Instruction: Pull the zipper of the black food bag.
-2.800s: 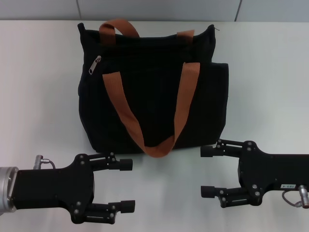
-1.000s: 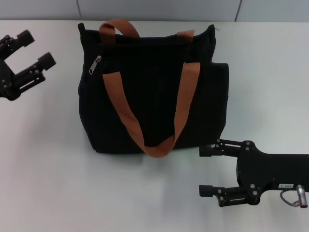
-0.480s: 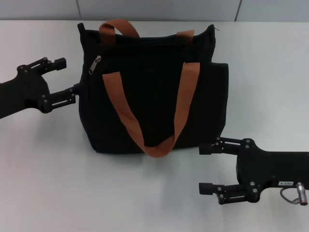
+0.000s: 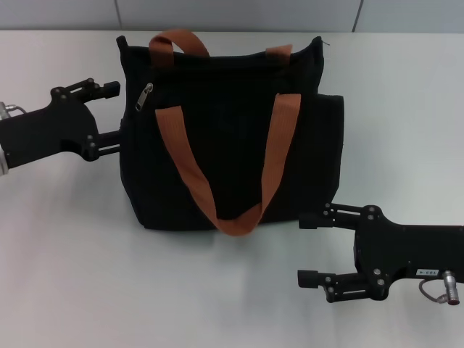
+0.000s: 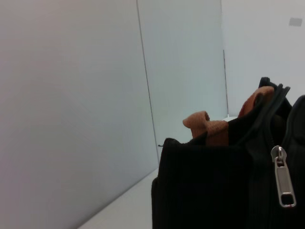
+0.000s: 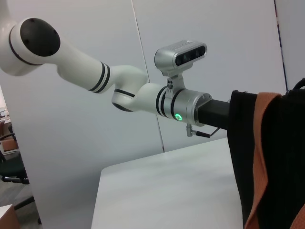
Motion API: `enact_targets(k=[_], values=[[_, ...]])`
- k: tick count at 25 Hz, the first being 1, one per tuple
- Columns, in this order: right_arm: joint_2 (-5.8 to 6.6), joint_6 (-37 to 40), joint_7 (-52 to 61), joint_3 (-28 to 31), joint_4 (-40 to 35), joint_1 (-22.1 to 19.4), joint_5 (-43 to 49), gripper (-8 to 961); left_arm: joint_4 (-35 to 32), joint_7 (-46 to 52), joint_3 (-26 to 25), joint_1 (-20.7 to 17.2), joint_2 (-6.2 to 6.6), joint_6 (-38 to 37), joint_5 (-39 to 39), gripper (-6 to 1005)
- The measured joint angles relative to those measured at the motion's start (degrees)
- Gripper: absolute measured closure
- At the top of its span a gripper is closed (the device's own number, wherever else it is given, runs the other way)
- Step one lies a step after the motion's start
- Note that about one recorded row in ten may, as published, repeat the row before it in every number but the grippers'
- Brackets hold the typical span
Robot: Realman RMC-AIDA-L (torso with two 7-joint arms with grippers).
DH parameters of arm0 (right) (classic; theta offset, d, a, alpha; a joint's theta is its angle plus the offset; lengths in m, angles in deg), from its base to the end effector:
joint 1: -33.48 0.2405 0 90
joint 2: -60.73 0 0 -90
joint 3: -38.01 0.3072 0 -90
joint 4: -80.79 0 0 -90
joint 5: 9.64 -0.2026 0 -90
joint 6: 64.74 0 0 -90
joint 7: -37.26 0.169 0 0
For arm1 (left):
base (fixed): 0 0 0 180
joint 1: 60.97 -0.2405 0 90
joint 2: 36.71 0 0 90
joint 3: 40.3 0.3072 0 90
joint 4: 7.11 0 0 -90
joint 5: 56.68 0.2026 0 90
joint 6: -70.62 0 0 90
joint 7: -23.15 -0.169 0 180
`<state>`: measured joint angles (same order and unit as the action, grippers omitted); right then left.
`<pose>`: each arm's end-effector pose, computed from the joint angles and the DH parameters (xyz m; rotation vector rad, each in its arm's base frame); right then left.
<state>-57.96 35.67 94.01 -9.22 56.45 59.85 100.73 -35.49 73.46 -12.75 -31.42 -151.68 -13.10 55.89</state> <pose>0.2866 0.2751 -0.0832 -2.9397 0.3244 0.9493 -0.3304 0.3711 -0.0104 -2.4695 -0.2220 -0.5965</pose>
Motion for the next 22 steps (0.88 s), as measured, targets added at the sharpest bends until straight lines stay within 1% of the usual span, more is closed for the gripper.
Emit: enact_targets(k=[1, 2, 4, 5, 6, 8, 9, 12, 15, 20, 22], values=[[0.00, 0.0, 0.0, 0.0, 0.0, 0.0, 0.0, 128, 0.0, 0.0, 0.0, 0.0, 0.00, 0.0, 0.0, 206], [-0.03, 0.0, 0.0, 0.1, 0.0, 0.0, -0.1, 127, -0.4, -1.4, -0.2, -0.1, -0.48, 0.6, -0.1, 206], [-0.05, 0.0, 0.1, 0.1, 0.0, 0.0, -0.1, 127, -0.7, -1.8, -0.2, -0.1, -0.62, 0.8, -0.2, 231], [-0.10, -0.2, 0.3, 0.2, 0.0, 0.0, -0.1, 127, -1.3, -3.0, -0.4, -0.4, -0.96, 1.1, -0.7, 244], [-0.12, -0.5, 0.7, 0.2, 0.0, 0.2, -0.1, 127, -1.3, -3.9, -0.5, -0.8, -0.99, 1.0, -2.1, 256], [-0.12, -0.7, 0.9, 0.2, 0.0, 0.4, -0.1, 127, -1.3, -3.9, -0.5, -0.8, -0.99, 1.0, -2.1, 282], [-0.13, -0.7, 1.2, 0.1, 0.0, 0.5, -0.1, 127, -1.3, -5.6, -0.5, -2.2, -0.75, -0.3, -6.0, 294], [-0.21, -0.9, 1.4, 0.2, 0.0, 0.8, -0.1, 127, -1.3, -6.5, -0.6, -2.8, -0.69, -1.2, -7.0, 332], [-0.33, -1.2, 1.4, 0.2, 0.0, 1.0, -0.2, 127, -1.3, -7.2, -0.6, -3.1, -0.67, -1.5, -7.4, 539], [-0.47, -0.7, 3.7, 0.2, 0.7, 2.6, -0.6, 128, -1.3, -7.3, -0.6, -3.1, -0.66, -1.6, -7.5, 742], [-0.47, 0.2, 5.7, 0.2, 0.8, 3.1, -1.6, 128, -1.4, -8.2, -0.6, -3.6, -0.95, -3.4, -7.9, 828]])
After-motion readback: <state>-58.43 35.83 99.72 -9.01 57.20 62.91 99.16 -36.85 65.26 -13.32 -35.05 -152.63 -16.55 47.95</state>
